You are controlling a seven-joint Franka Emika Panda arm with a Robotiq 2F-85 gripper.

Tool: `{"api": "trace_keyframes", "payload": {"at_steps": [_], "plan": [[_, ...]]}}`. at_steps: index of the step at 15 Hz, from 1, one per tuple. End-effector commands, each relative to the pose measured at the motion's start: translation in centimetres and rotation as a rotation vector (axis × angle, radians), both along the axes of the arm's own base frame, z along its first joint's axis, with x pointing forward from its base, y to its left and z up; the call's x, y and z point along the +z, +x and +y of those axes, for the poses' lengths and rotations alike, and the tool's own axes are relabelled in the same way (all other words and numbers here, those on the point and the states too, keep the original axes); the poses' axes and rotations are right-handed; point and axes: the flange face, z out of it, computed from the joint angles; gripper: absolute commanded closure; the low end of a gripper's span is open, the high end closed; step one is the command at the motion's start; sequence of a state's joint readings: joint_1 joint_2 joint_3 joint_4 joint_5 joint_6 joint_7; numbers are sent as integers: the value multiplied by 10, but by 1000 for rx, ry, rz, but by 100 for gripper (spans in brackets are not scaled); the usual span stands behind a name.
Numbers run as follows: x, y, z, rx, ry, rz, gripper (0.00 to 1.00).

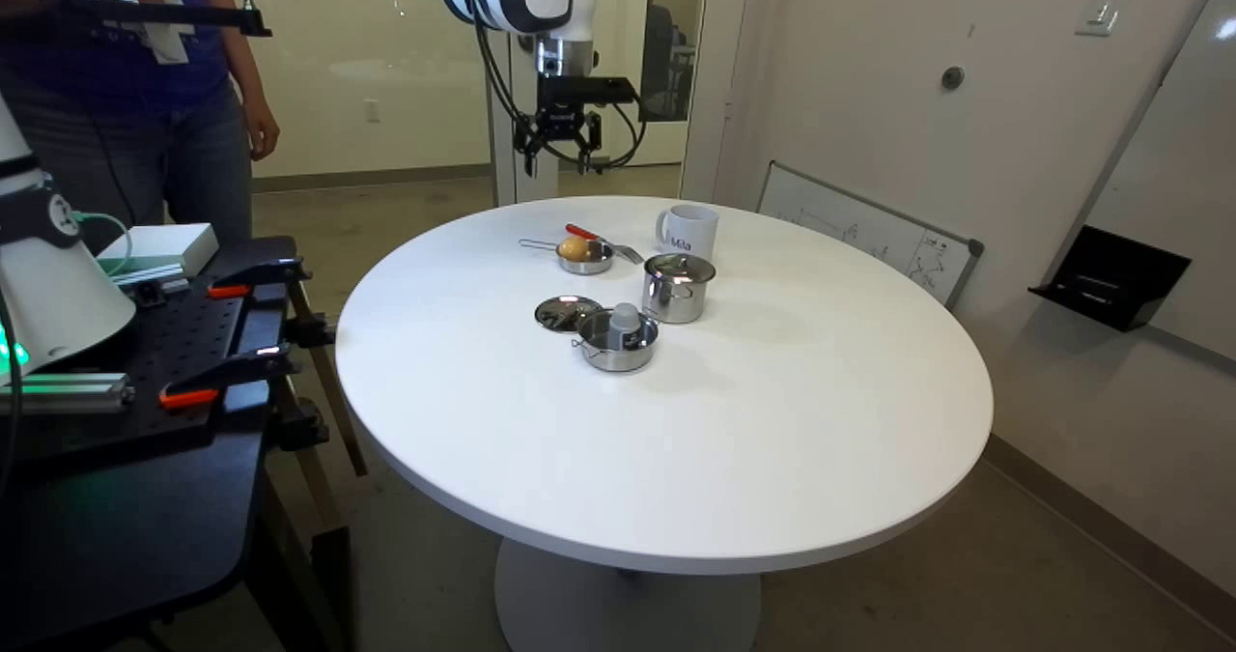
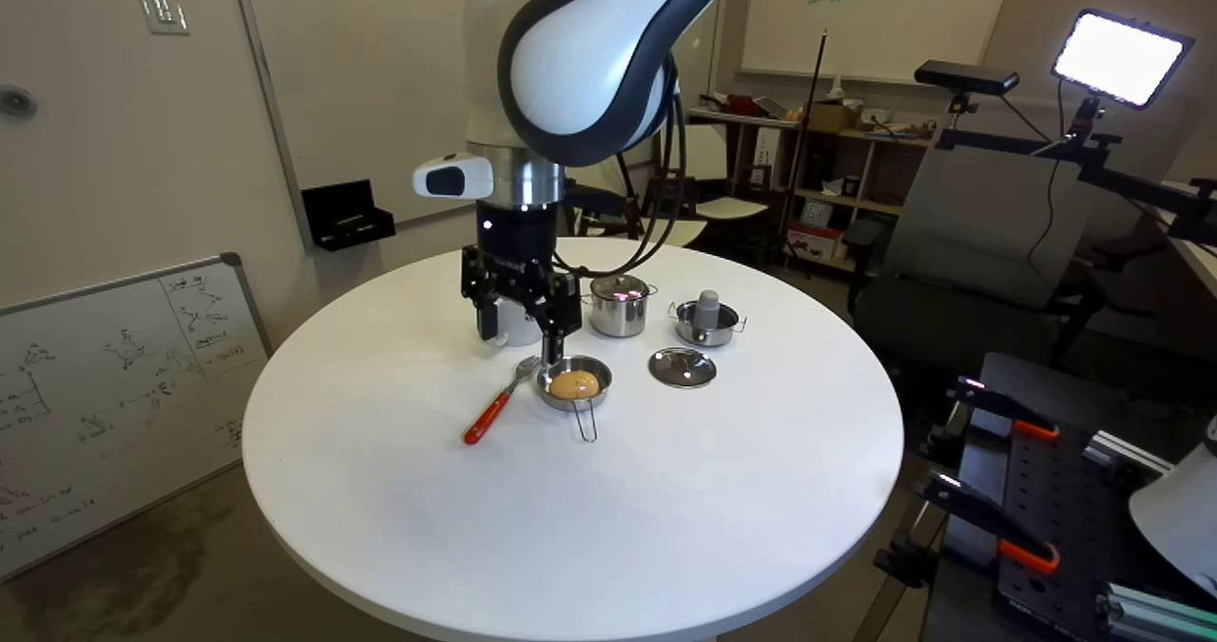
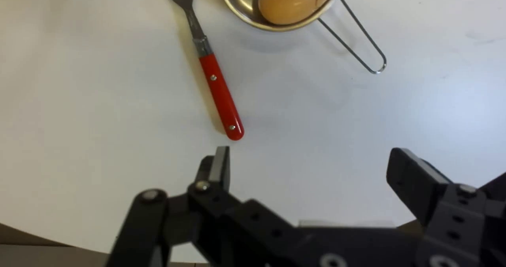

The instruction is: Move the fork to the front of the table

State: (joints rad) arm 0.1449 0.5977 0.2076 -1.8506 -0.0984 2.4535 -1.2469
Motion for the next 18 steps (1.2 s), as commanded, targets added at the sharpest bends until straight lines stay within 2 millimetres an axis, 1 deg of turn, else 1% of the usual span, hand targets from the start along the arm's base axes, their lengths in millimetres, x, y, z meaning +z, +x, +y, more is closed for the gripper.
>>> {"api": "trace_keyframes", "payload": {"at_steps": [1, 4, 7, 11, 14, 18], "plan": [[-22, 31, 6, 95, 4, -4, 0], [-36, 47, 15, 141, 0, 9, 0], [-56, 56, 21, 170, 20, 46, 0], [-71, 66, 29, 193, 26, 55, 0], [-79, 73, 31, 200, 27, 47, 0], [-90, 72, 25, 190, 24, 61, 0]]}}
